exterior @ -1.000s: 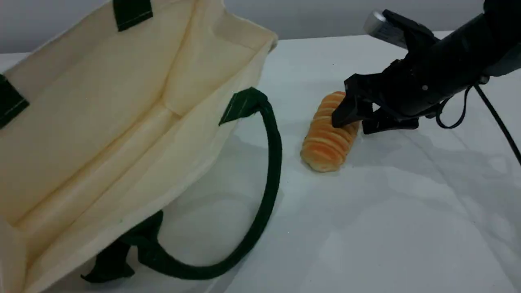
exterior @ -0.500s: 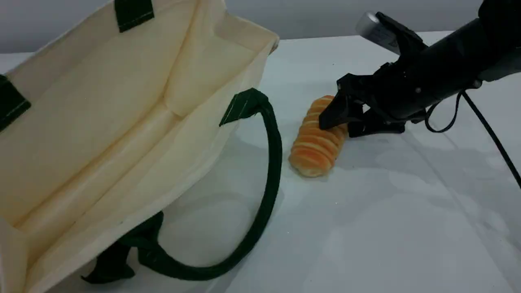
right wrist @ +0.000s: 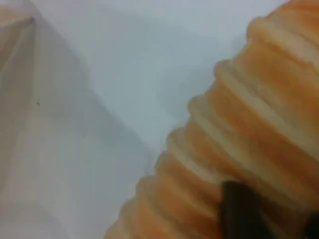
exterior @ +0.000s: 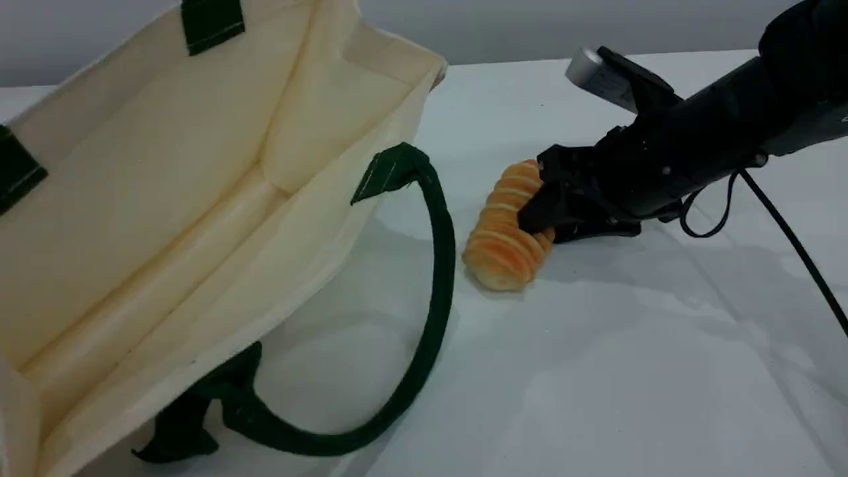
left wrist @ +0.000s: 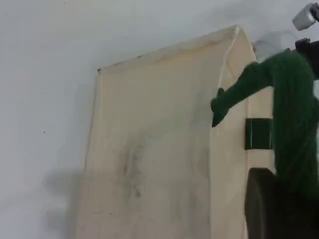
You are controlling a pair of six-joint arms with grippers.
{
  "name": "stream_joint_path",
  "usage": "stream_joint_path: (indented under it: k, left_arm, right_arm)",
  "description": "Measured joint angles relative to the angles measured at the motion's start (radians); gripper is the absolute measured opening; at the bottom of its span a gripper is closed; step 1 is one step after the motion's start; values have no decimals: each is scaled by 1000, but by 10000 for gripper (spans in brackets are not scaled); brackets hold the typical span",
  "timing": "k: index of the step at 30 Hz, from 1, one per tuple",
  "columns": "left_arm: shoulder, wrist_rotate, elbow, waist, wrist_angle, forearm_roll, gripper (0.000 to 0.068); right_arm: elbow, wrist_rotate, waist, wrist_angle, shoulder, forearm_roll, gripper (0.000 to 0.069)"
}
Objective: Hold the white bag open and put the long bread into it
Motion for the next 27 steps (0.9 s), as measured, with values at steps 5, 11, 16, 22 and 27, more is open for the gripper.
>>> stream_joint_path:
  k: [5,11,16,22,27]
  left_arm:
    - [0,0,0,0,3,0,78]
    - [0,30,0,0,-1,-3,78]
    - [29,55,0,0,-51,-10,78]
    - [116,98,-1,0,-104,-67,78]
    - [156,135,-32,0,-94,-140,78]
  right_arm:
    - [2,0,-5,16,-11,-12,69]
    - [5,83,-79,-18,-150,-47,62]
    - [4,297,-185,30,-316,-272,59]
    - [4,526,-222,149,-522,-548,55]
    - [4,582,-220,219,-651,-599,54]
